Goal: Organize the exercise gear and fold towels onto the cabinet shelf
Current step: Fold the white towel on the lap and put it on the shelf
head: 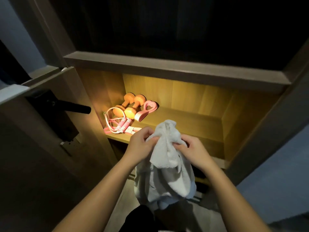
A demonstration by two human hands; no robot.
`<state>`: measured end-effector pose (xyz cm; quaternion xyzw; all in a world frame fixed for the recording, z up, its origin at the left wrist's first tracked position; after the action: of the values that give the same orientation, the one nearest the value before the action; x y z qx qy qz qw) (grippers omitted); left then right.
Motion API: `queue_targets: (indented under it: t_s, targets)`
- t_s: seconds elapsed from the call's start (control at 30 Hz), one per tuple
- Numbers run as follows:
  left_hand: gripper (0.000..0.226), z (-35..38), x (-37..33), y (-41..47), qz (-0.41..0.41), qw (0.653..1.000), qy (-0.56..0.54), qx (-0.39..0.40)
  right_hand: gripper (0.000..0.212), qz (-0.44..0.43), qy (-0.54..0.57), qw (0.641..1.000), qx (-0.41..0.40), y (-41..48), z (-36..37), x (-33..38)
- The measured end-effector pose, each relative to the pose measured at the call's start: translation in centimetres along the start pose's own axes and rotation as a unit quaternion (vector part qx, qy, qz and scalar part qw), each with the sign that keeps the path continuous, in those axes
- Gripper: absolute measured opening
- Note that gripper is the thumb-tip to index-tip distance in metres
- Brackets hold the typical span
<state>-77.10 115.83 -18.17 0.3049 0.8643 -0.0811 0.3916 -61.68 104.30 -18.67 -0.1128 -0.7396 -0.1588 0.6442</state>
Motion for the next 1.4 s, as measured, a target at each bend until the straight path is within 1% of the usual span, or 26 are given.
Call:
queue_targets:
  t_s: [0.13, 0.27, 0.33, 0.43, 0.53, 0.63, 0.73, 0.8, 0.87, 0.93, 1.03, 1.1, 1.2, 1.3, 1.4]
  targets:
    - [0.008, -0.1, 3.0, -2.8, 0.058, 0.997, -0.028, -0.044, 0.017, -0.058, -0.065, 0.996, -0.023, -3.3, 3.2, -0.6]
    - [0.008, -3.6, 2.5, -5.5, 0.144, 0.979, -0.089, -0.114, 0.018, -0.133, -0.107, 0.983, -0.064, -6.6, 6.2, 2.8]
    - [0.016, -6.6, 0.2, -6.9, 0.184, 0.966, -0.116, -0.14, 0.016, -0.163, -0.125, 0.975, -0.089, -7.8, 7.1, 6.3]
    - [0.016, -12.4, -5.0, -9.0, 0.246, 0.944, -0.132, -0.172, 0.019, -0.235, -0.146, 0.953, -0.123, -9.7, 8.2, 13.8]
    - [0.012, -18.7, -10.6, -12.0, 0.324, 0.906, -0.154, -0.223, 0.028, -0.333, -0.14, 0.92, -0.149, -12.4, 9.2, 22.4]
    - [0.017, -23.8, -15.5, -16.2, 0.407, 0.86, -0.16, -0.264, 0.029, -0.413, -0.119, 0.892, -0.143, -16.3, 10.3, 30.1]
    - [0.017, -26.9, -18.4, -19.9, 0.444, 0.835, -0.171, -0.276, 0.036, -0.445, -0.115, 0.878, -0.133, -20.1, 11.2, 34.8]
    - [0.016, -27.4, -18.8, -21.2, 0.451, 0.837, -0.174, -0.255, 0.031, -0.434, -0.115, 0.886, -0.118, -21.8, 11.3, 35.5]
    - [0.014, -26.4, -17.9, -21.3, 0.451, 0.847, -0.169, -0.224, 0.027, -0.408, -0.117, 0.9, -0.103, -22.4, 11.0, 34.3]
    - [0.011, -23.6, -15.5, -20.3, 0.425, 0.867, -0.163, -0.202, 0.031, -0.376, -0.12, 0.913, -0.103, -22.1, 10.5, 30.8]
    - [0.009, -17.1, -10.4, -18.3, 0.361, 0.902, -0.161, -0.176, 0.027, -0.298, -0.121, 0.939, -0.122, -21.2, 9.8, 22.9]
    - [0.008, -12.0, -6.5, -17.4, 0.311, 0.927, -0.162, -0.135, 0.018, -0.23, -0.109, 0.959, -0.127, -20.8, 9.3, 16.6]
    - [0.014, -5.2, -1.0, -16.9, 0.23, 0.959, -0.155, -0.06, 0.021, -0.131, -0.087, 0.977, -0.14, -20.8, 9.1, 7.7]
    - [0.014, -0.6, 3.2, -16.8, 0.178, 0.97, -0.161, -0.021, 0.013, -0.067, -0.045, 0.983, -0.167, -20.9, 9.2, 1.2]
    - [0.017, 2.7, 6.1, -16.3, 0.135, 0.979, -0.153, 0.015, 0.012, -0.023, -0.021, 0.984, -0.176, -20.7, 9.2, -3.2]
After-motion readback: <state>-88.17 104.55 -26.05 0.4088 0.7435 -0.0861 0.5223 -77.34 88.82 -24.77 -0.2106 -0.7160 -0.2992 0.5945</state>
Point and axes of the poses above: each hand's wrist, its own y-axis towards the middle knuckle, its own z-axis out of the palm, x = y × z, the point moved 2 cm from there along y, towards the middle knuckle, and after that the axes turned 14 degrees about y, right-handed, at the moved point
